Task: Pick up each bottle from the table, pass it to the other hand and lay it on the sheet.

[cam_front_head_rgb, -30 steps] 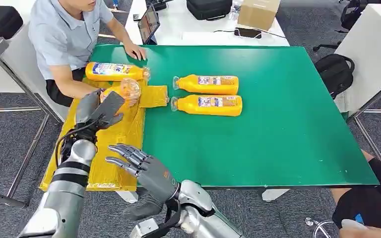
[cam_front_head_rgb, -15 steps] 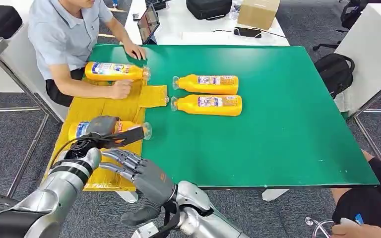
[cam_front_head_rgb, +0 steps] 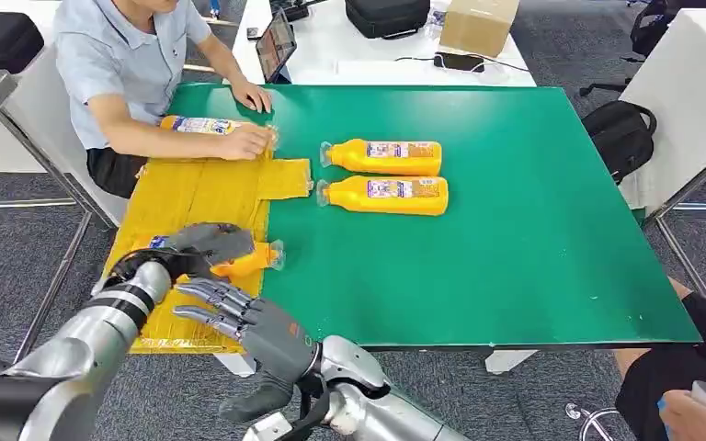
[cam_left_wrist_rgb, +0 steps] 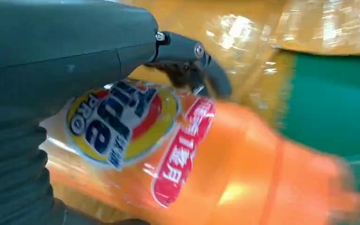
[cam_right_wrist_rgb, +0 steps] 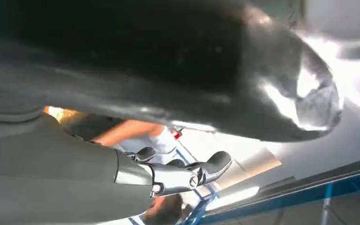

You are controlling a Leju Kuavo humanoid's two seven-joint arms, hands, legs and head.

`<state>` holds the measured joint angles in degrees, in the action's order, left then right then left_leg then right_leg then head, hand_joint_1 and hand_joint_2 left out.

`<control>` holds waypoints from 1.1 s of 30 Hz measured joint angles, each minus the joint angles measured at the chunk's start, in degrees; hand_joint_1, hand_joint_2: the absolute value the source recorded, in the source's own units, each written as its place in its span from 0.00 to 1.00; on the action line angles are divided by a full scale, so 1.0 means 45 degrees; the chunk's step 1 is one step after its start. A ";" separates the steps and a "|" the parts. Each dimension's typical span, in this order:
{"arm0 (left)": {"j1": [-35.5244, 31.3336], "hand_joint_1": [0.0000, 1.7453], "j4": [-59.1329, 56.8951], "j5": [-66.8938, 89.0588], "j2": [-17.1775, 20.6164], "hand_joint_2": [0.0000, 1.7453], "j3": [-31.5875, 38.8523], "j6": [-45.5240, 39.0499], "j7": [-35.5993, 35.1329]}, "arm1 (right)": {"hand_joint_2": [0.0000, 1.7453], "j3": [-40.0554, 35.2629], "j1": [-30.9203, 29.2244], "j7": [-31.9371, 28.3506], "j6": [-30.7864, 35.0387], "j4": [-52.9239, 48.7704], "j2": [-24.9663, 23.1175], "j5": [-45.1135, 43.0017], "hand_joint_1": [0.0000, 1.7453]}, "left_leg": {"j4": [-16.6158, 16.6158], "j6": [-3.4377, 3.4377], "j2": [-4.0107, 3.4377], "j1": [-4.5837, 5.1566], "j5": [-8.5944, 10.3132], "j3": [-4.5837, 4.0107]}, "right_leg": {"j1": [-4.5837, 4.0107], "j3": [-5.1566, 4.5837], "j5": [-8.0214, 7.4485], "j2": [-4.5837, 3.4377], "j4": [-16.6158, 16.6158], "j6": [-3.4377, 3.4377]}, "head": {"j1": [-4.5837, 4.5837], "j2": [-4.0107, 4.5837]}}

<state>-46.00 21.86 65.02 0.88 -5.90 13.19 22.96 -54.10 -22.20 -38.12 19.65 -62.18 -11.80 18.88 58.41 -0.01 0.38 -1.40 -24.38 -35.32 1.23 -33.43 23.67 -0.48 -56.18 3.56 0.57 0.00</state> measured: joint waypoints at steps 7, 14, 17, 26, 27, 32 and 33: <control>-0.0267 0.00 -0.0141 -0.1335 0.0797 0.00 0.0781 0.2831 0.2209 | 0.00 -0.0757 -0.0307 0.0000 0.0019 0.0092 0.0087 -0.0582 0.00 | -0.0001 -0.0024 0.0004 -0.0001 0.0019 0.0010 | 0.0000 0.0003 0.0000 -0.0001 -0.0018 -0.0003 | 0.0010 0.0000; 0.0568 0.00 0.0628 -0.4028 0.0761 1.00 0.1413 0.2337 0.3072 | 0.00 -0.1044 -0.0364 0.0000 0.0661 0.0126 0.0243 -0.0597 0.00 | 0.0002 -0.0020 -0.0006 0.0004 0.0023 0.0006 | 0.0006 -0.0029 -0.0002 -0.0005 -0.0015 -0.0003 | 0.0005 0.0000; 0.1737 0.00 0.2350 -0.6687 -0.0158 1.00 0.1923 0.1157 0.2128 | 1.00 -0.0965 -0.0189 0.0000 0.0913 -0.0025 0.0364 -0.0300 0.00 | 0.0007 -0.0019 0.0042 0.0012 0.0023 -0.0030 | 0.0018 -0.0048 0.0000 0.0027 -0.0012 -0.0001 | 0.0010 0.0000; 0.4798 0.00 0.9464 -1.1850 -0.3231 1.00 0.2608 -0.0245 -0.0124 | 1.00 0.0108 0.1064 0.0000 0.1681 -0.1871 0.0602 0.0710 0.00 | 0.0006 -0.0012 0.0026 0.0032 0.0006 -0.0086 | 0.0029 -0.0100 -0.0003 0.0022 0.0008 0.0004 | 0.0005 0.0000; 0.5014 0.00 1.0081 -1.1917 -0.3390 1.00 0.2641 -0.0259 -0.0177 | 1.00 0.0219 0.1149 0.0000 0.1695 -0.2069 0.0636 0.0719 0.00 | 0.0006 -0.0013 0.0025 0.0027 0.0006 -0.0086 | 0.0024 -0.0105 -0.0001 0.0022 0.0007 0.0003 | 0.0004 0.0000; 0.5505 0.00 1.1477 -1.1962 -0.3847 1.00 0.2738 -0.0264 -0.0230 | 1.00 0.0438 0.1373 0.0000 0.1700 -0.2584 0.0709 0.0719 0.00 | 0.0004 -0.0016 0.0024 0.0012 0.0010 -0.0087 | 0.0013 -0.0107 -0.0001 0.0022 -0.0003 0.0000 | 0.0005 0.0000; 0.5550 0.00 1.1590 -1.1962 -0.3877 1.00 0.2753 -0.0264 -0.0235 | 1.00 0.0453 0.1397 0.0000 0.1705 -0.2628 0.0709 0.0719 0.00 | 0.0004 -0.0017 0.0022 0.0012 0.0012 -0.0086 | 0.0013 -0.0108 -0.0001 0.0022 -0.0004 0.0000 | 0.0005 0.0000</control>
<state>-21.02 74.01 11.19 -16.57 6.49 12.00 21.90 -52.06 -15.92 -38.12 27.32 -74.01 -8.61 22.12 58.43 -0.08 0.48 -1.35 -24.32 -35.71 1.29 -33.91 23.66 -0.39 -56.20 3.55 0.59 0.00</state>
